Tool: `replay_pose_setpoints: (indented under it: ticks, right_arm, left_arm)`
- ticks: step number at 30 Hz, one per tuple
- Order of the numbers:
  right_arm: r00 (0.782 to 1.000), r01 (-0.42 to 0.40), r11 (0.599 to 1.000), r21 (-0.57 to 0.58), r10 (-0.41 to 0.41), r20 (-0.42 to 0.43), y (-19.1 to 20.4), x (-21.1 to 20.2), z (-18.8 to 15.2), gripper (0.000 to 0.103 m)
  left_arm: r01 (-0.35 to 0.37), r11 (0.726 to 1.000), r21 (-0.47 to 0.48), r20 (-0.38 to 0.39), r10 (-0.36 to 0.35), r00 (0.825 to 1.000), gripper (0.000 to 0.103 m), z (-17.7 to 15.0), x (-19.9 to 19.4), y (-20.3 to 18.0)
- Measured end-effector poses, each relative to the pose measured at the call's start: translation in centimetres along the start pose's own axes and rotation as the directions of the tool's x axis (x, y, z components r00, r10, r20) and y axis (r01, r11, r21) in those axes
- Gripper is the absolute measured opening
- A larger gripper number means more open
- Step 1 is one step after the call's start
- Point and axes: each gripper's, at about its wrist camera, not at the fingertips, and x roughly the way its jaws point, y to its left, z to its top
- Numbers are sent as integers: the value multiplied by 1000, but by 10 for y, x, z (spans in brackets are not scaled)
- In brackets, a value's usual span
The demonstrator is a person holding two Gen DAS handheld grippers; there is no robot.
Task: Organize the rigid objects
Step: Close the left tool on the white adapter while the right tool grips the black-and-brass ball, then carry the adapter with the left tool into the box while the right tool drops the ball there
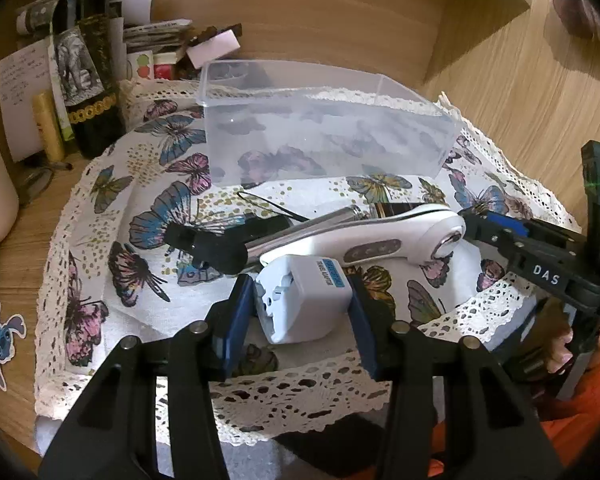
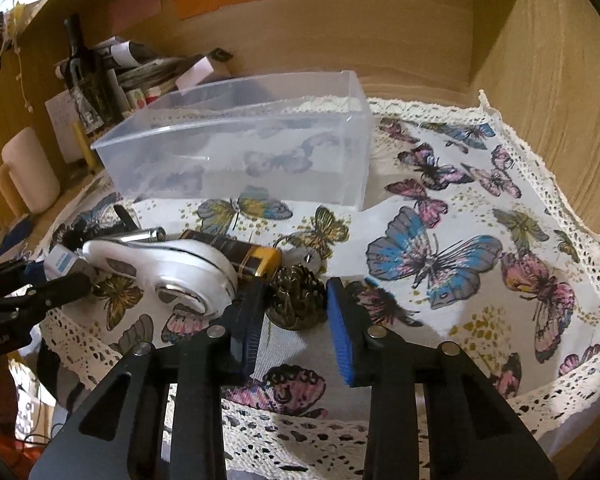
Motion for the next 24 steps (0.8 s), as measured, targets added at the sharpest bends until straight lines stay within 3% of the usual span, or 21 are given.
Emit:
replay_pose_setpoints:
  ticks: [12,24]
  right_arm:
    - [991,27,1000,-10,-26,128,-5,-32,31,28]
    - [965,65,997,-41,-53,255,-6,-44,83,28]
  left_arm:
    - [-11,1000,16,164,8,986,47,39,-41,-1]
    - [-45,999,21,269,38,962,47,104,-39,5]
